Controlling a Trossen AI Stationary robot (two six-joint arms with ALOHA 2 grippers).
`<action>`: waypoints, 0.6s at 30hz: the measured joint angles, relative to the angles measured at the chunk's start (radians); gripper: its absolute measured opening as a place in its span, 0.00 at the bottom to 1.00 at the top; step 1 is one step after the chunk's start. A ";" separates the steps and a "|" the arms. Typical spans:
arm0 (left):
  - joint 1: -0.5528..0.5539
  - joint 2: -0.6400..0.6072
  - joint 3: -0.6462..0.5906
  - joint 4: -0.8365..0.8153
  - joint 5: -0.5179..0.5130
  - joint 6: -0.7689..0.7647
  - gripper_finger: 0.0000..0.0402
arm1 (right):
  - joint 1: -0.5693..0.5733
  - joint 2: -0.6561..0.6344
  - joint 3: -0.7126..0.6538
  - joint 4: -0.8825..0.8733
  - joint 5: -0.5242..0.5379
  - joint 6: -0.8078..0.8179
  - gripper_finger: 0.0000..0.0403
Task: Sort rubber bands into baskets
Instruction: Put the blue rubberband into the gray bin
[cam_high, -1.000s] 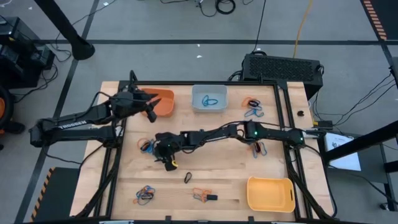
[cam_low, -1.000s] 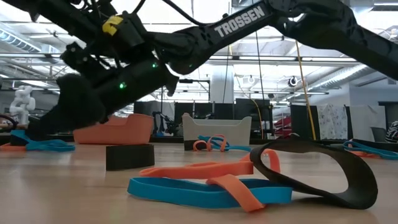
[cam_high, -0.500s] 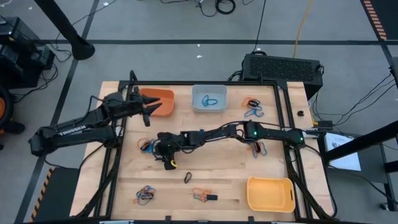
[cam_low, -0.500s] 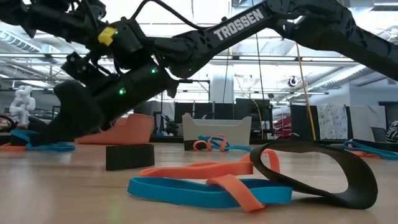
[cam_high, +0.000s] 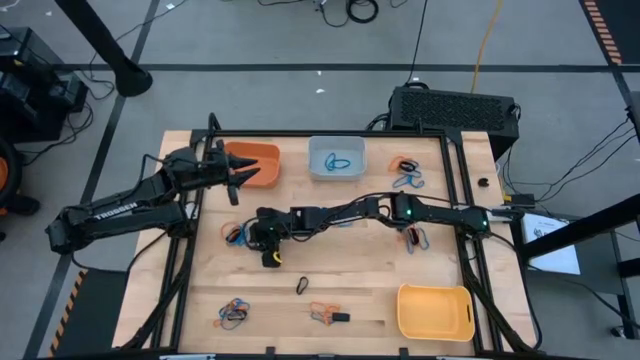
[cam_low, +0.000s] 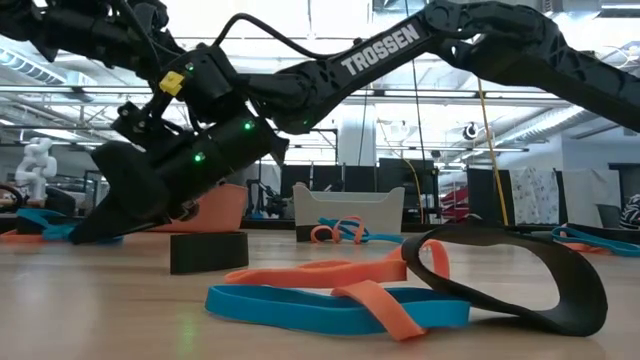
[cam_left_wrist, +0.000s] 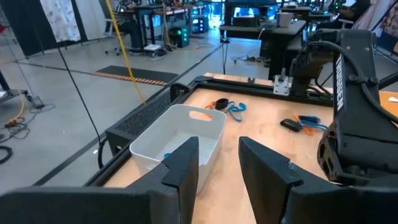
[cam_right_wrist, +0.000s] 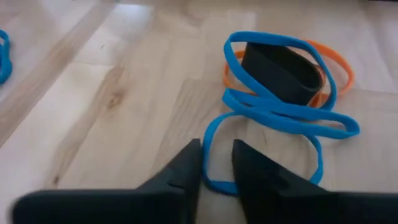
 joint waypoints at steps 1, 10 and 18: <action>0.000 0.000 -0.011 0.011 0.000 0.002 0.31 | 0.000 0.000 0.000 -0.001 -0.001 -0.007 0.12; 0.051 0.003 -0.086 0.111 0.000 0.022 0.31 | -0.001 -0.068 -0.006 -0.131 -0.006 -0.049 0.01; 0.133 0.073 -0.153 0.187 -0.002 0.022 0.31 | -0.004 -0.227 -0.005 -0.353 -0.012 -0.077 0.00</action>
